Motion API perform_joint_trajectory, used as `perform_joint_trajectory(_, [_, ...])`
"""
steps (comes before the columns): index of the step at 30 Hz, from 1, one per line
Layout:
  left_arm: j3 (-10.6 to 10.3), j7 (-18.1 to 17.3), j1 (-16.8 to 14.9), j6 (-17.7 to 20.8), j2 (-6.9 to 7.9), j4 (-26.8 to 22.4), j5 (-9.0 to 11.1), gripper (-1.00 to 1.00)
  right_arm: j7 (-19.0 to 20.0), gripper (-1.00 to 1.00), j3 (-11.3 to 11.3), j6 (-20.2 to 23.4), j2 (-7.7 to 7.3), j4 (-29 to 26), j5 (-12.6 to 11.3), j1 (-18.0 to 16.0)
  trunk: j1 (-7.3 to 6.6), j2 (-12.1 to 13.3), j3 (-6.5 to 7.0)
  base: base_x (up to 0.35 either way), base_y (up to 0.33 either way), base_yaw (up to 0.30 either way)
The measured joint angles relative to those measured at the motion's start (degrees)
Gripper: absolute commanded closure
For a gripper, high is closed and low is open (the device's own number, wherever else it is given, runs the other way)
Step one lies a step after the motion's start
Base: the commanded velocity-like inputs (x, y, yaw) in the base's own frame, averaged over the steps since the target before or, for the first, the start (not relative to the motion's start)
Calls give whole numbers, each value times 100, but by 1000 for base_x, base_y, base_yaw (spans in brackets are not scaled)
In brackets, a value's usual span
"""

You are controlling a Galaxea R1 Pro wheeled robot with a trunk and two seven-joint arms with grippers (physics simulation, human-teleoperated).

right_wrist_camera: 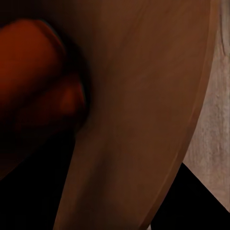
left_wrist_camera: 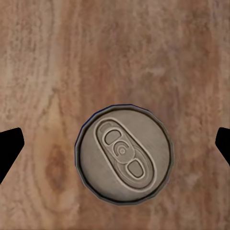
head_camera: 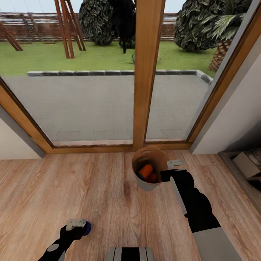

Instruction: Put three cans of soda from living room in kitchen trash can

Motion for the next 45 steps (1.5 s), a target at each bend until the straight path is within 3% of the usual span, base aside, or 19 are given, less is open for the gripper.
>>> perform_joint_trajectory(10, [0,0,-2,0,0,0,0,-100,0,100,6,-2,0,1,1,0,91,-163,-94,0,0,0])
perform_joint_trajectory(20, [-1,0,-2,1,0,0,-2,-100,1,100,9,-1,0,-1,0,-1,91,-164,-94,0,0,0])
perform_joint_trajectory(28, [-2,0,-5,6,0,0,-2,-100,0,100,14,-2,0,1,1,0,112,-174,-271,0,0,0])
perform_joint_trajectory(45, [-2,0,-2,9,0,0,-2,-100,0,100,15,-3,0,-2,7,0,111,-174,-271,71,0,0])
